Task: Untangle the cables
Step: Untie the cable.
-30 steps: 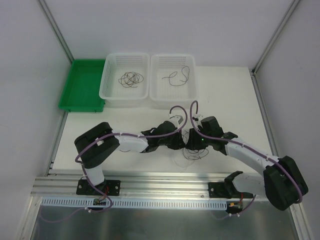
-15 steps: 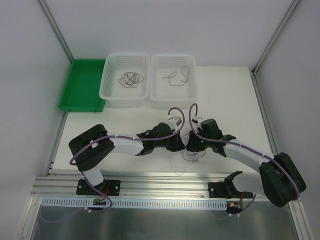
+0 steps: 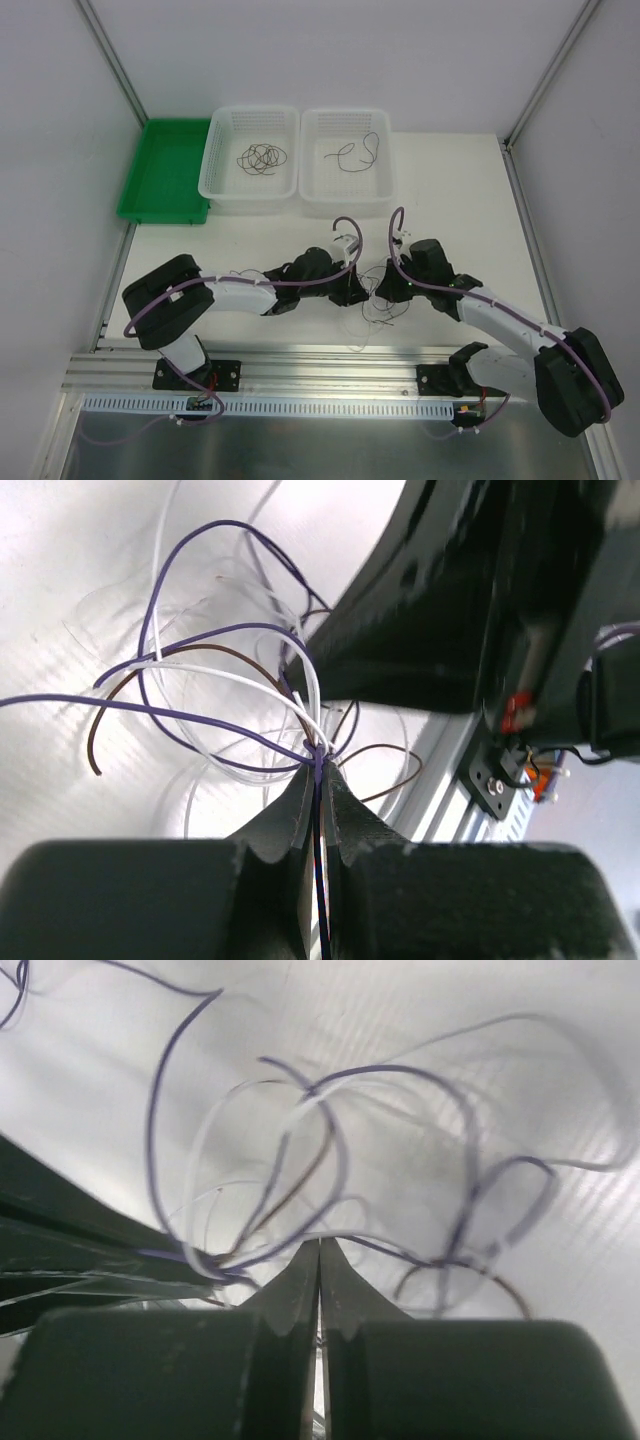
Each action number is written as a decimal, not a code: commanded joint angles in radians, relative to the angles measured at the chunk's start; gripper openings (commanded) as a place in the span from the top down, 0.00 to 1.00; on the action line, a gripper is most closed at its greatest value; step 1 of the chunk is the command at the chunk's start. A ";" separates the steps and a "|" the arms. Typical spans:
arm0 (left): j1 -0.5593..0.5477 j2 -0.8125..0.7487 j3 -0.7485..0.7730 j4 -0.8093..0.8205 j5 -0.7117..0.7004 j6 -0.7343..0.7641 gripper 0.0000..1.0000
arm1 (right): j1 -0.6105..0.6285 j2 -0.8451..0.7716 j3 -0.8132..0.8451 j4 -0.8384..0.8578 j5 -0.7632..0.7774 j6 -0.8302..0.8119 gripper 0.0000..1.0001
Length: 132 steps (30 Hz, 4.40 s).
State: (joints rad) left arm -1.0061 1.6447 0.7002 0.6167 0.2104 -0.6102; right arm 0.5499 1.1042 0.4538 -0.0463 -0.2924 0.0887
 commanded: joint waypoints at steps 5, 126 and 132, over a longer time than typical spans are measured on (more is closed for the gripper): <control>0.055 -0.151 -0.119 0.077 0.052 0.030 1.00 | -0.096 -0.183 0.016 -0.105 0.114 0.055 0.99; 0.289 -0.829 -0.252 -0.293 0.163 0.119 0.12 | 0.113 -0.185 0.367 -0.290 0.006 0.016 0.95; 0.187 -0.682 -0.182 -0.224 0.095 0.130 0.13 | 0.148 -0.149 0.365 -0.256 0.012 0.026 0.95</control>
State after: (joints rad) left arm -0.7879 0.9318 0.4587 0.2787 0.3305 -0.5056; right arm 0.6838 0.9447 0.8165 -0.3698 -0.2638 0.1005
